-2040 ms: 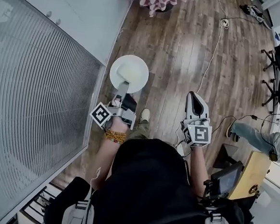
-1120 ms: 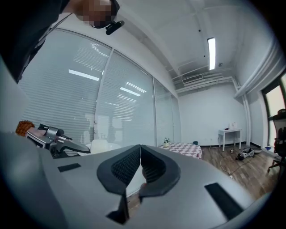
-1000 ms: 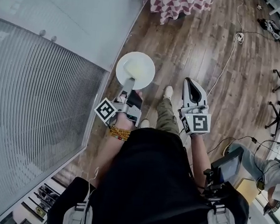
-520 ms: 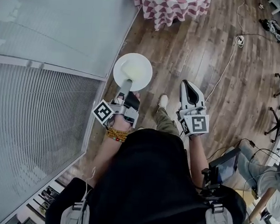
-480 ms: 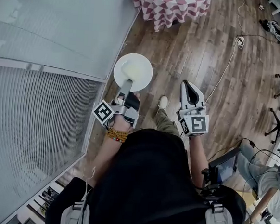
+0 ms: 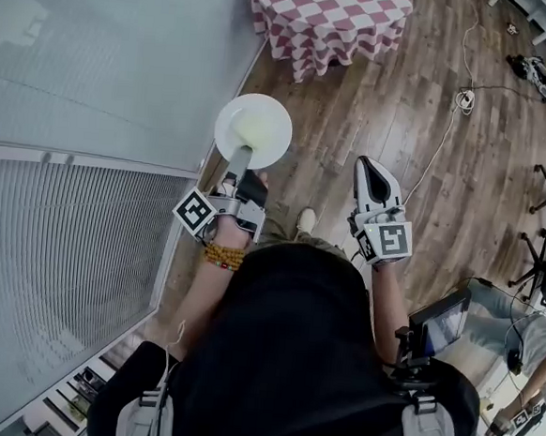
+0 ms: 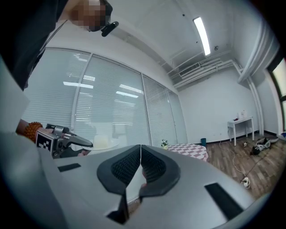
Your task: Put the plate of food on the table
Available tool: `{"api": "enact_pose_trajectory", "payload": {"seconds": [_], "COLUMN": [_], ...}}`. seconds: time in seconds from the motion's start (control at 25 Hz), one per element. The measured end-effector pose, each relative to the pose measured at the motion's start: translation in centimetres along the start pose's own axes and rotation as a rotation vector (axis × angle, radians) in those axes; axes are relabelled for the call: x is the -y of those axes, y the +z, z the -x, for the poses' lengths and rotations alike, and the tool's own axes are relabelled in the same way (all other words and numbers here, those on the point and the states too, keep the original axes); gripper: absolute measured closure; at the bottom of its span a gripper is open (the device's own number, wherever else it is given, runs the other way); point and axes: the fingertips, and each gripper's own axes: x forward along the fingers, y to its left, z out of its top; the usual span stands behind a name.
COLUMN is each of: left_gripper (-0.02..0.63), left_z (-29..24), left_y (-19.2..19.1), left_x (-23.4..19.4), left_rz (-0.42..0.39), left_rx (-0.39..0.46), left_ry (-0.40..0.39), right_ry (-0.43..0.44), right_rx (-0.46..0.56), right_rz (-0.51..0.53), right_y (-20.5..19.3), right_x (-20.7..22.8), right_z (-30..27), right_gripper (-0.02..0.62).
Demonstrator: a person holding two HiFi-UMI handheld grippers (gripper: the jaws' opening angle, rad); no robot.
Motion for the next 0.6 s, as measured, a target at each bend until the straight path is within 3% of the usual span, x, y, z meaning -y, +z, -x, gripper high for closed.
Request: {"api": "enact_pose_trajectory", "payload": {"seconds": [0.12,0.32,0.6], "left_gripper": [0.586,0.586,0.586], "left_z": [-0.6,-2.7,-9.6], "left_y": [0.7,2.5,5.5], "left_x": [0.0,-1.4,-4.6], "left_rz": [-0.014,0.005,0.054], "left_rx": [0.009,0.035,0.023], "left_ry": [0.014,0.02,0.012], "right_ry": [0.023,0.012,-0.029], "right_rx": [0.034,0.005,-0.01], "right_rz": [0.002,0.008,0.071], "right_y": [1.2,0.0,-0.8], "right_x": [0.7,2.0,4.9], "right_z": [-0.8,-2.6,-7.4], "right_gripper": [0.584,0.584,0.584]}}
